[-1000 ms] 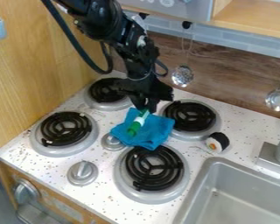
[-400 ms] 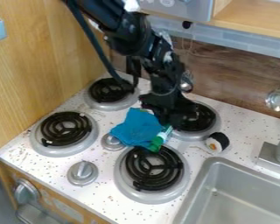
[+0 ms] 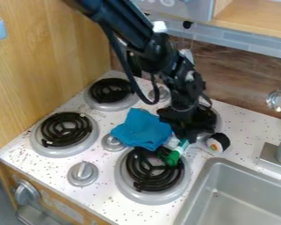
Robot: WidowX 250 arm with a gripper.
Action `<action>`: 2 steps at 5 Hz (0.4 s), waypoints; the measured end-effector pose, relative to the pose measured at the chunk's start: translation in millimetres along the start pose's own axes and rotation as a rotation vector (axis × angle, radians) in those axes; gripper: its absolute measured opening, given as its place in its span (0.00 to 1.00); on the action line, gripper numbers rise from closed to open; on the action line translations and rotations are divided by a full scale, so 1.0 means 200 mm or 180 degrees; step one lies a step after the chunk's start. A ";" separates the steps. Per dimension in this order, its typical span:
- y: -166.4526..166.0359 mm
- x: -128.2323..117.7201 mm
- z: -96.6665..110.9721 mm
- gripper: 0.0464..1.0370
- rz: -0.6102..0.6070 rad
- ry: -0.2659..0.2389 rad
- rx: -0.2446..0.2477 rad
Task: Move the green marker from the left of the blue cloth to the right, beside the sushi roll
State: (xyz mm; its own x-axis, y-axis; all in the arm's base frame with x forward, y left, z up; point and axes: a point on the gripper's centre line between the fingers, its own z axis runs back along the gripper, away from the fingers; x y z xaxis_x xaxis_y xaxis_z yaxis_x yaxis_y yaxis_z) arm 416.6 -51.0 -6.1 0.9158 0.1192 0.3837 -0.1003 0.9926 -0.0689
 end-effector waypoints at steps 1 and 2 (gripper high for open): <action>-0.06 0.03 -0.02 0.32 -0.0029 -0.0049 -0.0023; -0.09 0.06 -0.02 0.62 0.0009 -0.0118 0.0021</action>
State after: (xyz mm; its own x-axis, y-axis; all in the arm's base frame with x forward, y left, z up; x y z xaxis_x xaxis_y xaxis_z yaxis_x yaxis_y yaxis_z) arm 431.5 -67.7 -4.8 0.9005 0.1226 0.4172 -0.1054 0.9924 -0.0641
